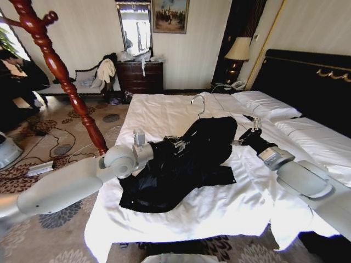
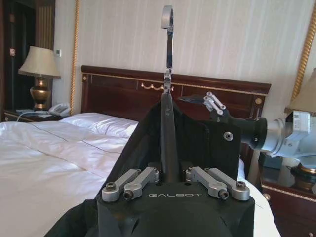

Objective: Pick up the clothes from the bed and hang them on the clothes hanger.

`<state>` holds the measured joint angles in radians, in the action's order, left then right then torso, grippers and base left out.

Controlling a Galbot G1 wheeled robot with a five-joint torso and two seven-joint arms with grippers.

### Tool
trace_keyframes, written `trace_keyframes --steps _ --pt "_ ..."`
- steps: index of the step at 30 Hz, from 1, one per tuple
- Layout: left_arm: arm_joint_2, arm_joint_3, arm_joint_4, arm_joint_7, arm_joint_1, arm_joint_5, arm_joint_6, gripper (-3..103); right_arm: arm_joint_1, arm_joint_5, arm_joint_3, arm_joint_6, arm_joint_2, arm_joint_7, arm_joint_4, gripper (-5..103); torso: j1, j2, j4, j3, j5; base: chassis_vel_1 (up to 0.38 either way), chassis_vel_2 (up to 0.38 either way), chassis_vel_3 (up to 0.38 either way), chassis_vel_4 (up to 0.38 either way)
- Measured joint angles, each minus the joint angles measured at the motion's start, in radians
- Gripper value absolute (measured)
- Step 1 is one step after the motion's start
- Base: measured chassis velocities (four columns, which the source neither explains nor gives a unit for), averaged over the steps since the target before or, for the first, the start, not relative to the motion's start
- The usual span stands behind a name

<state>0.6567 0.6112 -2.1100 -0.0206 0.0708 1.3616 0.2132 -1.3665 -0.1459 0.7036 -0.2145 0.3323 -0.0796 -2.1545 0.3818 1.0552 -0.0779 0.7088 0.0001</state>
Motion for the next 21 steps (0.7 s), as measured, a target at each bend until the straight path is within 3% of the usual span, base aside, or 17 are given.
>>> trace_keyframes --steps 14,17,18,20,21 --pt "0.029 0.058 -0.022 -0.005 -0.035 0.007 0.0 16 -0.009 0.033 0.005 0.028 0.0 0.015 -0.011 102 0.0 0.0 0.0 0.0 -0.0002 0.0 0.0 0.0 0.0" --pt "0.028 0.058 -0.023 -0.005 -0.036 0.007 0.0 16 -0.006 0.041 0.005 0.037 0.0 0.019 -0.009 99 0.0 0.0 0.0001 0.0 -0.0002 0.0 0.0 0.0 0.0" --pt "0.029 0.058 -0.023 -0.005 -0.037 0.007 -0.001 16 -0.005 0.044 0.004 0.041 0.0 0.022 -0.009 91 0.0 0.0 0.0 0.0 -0.0001 0.0 0.0 0.0 0.0" --pt "0.03 0.058 -0.023 -0.005 -0.037 0.007 -0.001 16 -0.007 0.048 0.003 0.044 -0.001 0.024 -0.009 91 0.0 0.0 0.0 0.0 -0.0001 0.0 0.0 0.0 0.0" --pt "0.031 0.058 -0.023 -0.005 -0.037 0.008 -0.001 16 -0.01 0.057 0.003 0.05 -0.002 0.027 -0.009 86 0.0 0.0 0.0 0.0 -0.0001 0.0 0.0 0.0 0.0"
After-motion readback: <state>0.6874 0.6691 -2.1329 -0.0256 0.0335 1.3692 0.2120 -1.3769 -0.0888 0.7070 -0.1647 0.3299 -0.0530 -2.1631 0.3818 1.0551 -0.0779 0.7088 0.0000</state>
